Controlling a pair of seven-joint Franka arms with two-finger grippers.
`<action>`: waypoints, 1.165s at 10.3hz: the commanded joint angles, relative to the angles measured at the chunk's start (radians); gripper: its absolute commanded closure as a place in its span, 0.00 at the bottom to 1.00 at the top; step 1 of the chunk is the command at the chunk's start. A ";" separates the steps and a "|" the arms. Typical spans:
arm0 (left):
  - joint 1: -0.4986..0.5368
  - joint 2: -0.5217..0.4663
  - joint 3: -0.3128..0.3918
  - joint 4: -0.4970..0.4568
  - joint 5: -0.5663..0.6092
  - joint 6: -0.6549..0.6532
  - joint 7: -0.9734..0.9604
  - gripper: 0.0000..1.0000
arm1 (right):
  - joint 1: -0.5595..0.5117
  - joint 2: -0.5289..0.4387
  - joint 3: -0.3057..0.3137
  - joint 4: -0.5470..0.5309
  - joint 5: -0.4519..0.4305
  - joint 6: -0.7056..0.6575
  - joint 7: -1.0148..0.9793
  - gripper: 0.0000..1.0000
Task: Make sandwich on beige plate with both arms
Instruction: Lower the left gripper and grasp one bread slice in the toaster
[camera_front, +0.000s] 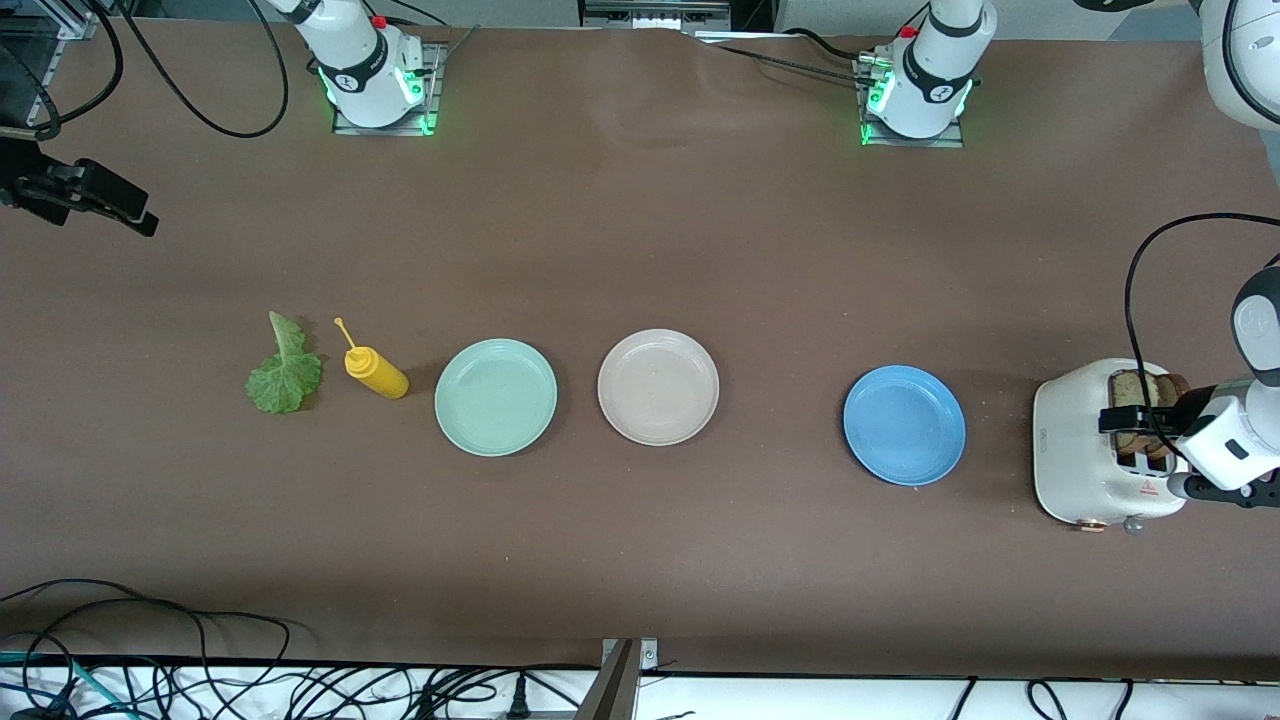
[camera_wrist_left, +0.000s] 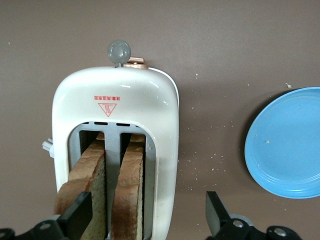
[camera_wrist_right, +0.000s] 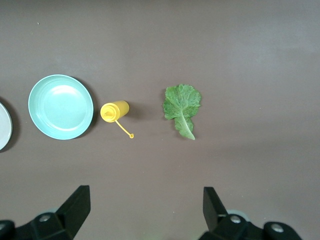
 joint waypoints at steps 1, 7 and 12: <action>0.006 0.000 -0.009 -0.009 0.008 0.016 -0.010 0.00 | -0.002 -0.003 0.002 0.016 0.016 -0.022 0.011 0.00; 0.006 -0.001 -0.009 -0.057 0.011 0.034 -0.009 0.19 | -0.002 -0.003 0.002 0.016 0.016 -0.022 0.011 0.00; 0.005 0.000 -0.005 -0.057 0.041 0.022 0.060 0.73 | -0.002 -0.003 0.002 0.016 0.015 -0.022 0.011 0.00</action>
